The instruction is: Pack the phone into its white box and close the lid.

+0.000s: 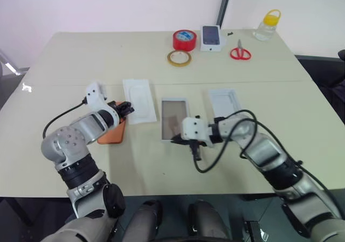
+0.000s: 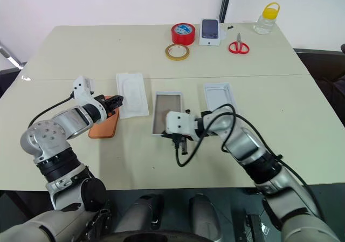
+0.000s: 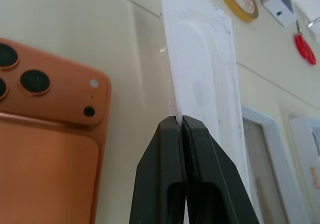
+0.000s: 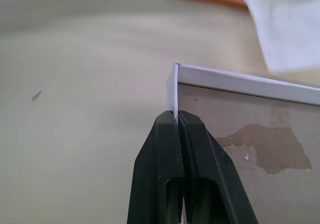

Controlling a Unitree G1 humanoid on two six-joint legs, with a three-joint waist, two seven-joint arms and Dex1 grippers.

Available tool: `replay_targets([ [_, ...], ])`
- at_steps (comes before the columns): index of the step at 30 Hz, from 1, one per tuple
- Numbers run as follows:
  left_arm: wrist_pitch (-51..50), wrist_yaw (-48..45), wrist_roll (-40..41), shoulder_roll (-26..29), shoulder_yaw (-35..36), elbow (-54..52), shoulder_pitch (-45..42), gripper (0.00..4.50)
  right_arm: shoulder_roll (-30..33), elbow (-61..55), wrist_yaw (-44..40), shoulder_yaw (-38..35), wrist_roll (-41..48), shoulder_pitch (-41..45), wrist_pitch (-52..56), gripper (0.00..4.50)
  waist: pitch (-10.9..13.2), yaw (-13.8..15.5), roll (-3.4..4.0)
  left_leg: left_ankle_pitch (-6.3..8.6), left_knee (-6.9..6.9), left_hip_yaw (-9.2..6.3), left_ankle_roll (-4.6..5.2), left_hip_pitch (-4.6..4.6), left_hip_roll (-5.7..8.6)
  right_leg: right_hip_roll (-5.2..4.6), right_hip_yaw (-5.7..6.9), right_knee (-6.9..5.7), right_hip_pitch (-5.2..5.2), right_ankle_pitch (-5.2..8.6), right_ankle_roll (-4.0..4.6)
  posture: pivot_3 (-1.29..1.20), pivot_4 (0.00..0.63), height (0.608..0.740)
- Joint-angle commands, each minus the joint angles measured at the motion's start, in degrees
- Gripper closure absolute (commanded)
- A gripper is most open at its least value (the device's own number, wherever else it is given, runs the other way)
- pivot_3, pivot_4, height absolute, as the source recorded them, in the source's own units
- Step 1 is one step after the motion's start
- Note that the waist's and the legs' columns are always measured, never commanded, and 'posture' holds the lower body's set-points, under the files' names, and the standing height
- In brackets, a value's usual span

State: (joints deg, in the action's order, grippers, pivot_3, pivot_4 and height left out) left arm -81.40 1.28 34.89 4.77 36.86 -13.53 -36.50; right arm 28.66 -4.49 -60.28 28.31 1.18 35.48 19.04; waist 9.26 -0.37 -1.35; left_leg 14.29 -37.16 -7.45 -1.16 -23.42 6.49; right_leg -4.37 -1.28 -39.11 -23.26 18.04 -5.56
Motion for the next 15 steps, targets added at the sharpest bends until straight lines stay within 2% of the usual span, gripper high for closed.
replay_targets([
  [1, 1.52, -0.41, 1.04, 0.85, 0.22, -0.78, -1.04, 4.5, -4.29, 6.84, 2.73, 1.15, -3.22, 3.75, -4.06, 4.44, 0.0, -0.37, -0.01, 0.0, -0.01, -0.01, 0.0, 0.0, 0.0, 0.0, 0.0, 0.0, 0.01, 0.0, 0.0, 0.0, 0.15, 0.74],
  [3, 1.47, -0.19, 1.42, 0.83, 0.52, -1.3, -0.94, 4.5, -6.18, 10.23, 4.32, 0.92, -4.75, 5.09, -5.28, 4.44, -0.01, -0.46, -0.01, -0.01, 0.01, -0.02, -0.02, 0.0, 0.0, 0.0, 0.01, -0.03, -0.02, 0.0, 0.0, 0.0, 0.15, 0.74],
  [6, 1.08, 0.29, 2.17, 0.46, 1.4, -2.33, -0.63, 4.5, -6.91, 9.22, 3.75, -1.42, -2.91, 4.82, -4.6, 3.59, 0.0, -0.5, 0.0, -0.03, 0.01, -0.05, -0.04, 0.0, -0.01, 0.02, 0.03, -0.04, -0.03, 0.0, 0.0, 0.0, 0.15, 0.74],
  [10, 0.09, 0.39, 2.54, 0.23, 1.17, -3.05, -0.32, 4.5, -3.17, 3.37, 1.4, -4.75, -0.5, 2.42, -3.82, 1.51, 0.0, -0.45, 0.0, -0.03, 0.01, -0.06, -0.04, -0.01, 0.0, 0.02, 0.03, -0.04, -0.03, 0.0, 0.0, 0.0, 0.15, 0.74],
  [15, -0.95, 0.35, 2.97, -0.95, -0.14, -2.59, -1.09, 4.5, 2.61, -1.39, -0.53, -9.21, 1.89, 0.34, -1.21, 1.51, 0.0, -0.42, 0.0, -0.02, -0.01, -0.08, -0.04, -0.03, 0.02, 0.0, 0.04, -0.01, 0.01, 0.0, 0.0, 0.0, 0.15, 0.74],
])
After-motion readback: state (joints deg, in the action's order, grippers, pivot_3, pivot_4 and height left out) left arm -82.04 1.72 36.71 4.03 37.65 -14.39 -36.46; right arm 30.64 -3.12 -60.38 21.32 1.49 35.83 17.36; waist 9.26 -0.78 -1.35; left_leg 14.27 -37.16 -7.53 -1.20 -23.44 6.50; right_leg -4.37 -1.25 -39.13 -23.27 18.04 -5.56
